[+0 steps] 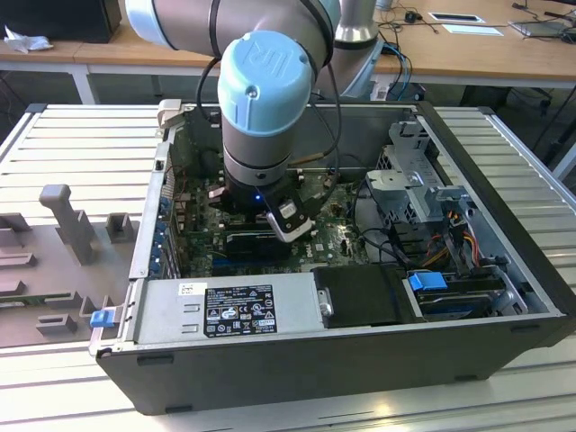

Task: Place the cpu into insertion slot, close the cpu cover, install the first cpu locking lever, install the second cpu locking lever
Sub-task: 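Install the second cpu locking lever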

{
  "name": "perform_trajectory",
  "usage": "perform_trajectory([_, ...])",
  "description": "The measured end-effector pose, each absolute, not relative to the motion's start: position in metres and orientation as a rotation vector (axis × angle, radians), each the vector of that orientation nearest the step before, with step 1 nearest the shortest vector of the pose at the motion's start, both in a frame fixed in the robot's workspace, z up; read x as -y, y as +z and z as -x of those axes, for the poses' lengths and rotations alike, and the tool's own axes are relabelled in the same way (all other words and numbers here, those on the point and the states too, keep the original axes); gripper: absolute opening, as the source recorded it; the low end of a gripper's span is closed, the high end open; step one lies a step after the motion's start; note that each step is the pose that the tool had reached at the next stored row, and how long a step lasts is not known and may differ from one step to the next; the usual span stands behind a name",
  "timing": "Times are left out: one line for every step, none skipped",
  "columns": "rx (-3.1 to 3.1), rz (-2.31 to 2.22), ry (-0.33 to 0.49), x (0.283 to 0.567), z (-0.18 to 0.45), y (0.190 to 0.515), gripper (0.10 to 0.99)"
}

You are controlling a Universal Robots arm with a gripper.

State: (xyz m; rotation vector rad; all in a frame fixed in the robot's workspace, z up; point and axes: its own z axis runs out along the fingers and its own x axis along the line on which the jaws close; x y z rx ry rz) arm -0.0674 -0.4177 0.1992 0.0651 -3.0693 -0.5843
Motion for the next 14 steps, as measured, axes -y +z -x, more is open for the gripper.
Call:
perform_trajectory([3.069,-0.066,-0.586,0.4178,0.0686,0.1984,0.106])
perform_trajectory([3.069,-0.066,-0.587,0.4177,0.0686,0.1978,0.106])
perform_trajectory([3.069,-0.066,-0.588,0.4178,0.0687,0.1974,0.106])
perform_trajectory([3.069,-0.065,-0.588,0.4178,0.0691,0.1968,0.106])
perform_trajectory([3.068,-0.066,-0.593,0.4177,0.0692,0.1958,0.106])
perform_trajectory([3.067,-0.066,-0.597,0.4176,0.0692,0.1954,0.106])
perform_trajectory([3.067,-0.066,-0.6,0.4176,0.0692,0.1952,0.106])
perform_trajectory([3.065,-0.066,-0.607,0.4174,0.0692,0.1946,0.106])
perform_trajectory([3.064,-0.066,-0.611,0.4172,0.0692,0.1943,0.106])
perform_trajectory([3.064,-0.066,-0.615,0.417,0.0692,0.1941,0.106])
perform_trajectory([3.063,-0.066,-0.62,0.4168,0.0693,0.1939,0.106])
perform_trajectory([3.062,-0.066,-0.625,0.4165,0.0693,0.1935,0.106])
perform_trajectory([3.061,-0.066,-0.63,0.4164,0.0694,0.1931,0.106])
perform_trajectory([3.06,-0.066,-0.633,0.4163,0.0694,0.1927,0.106])
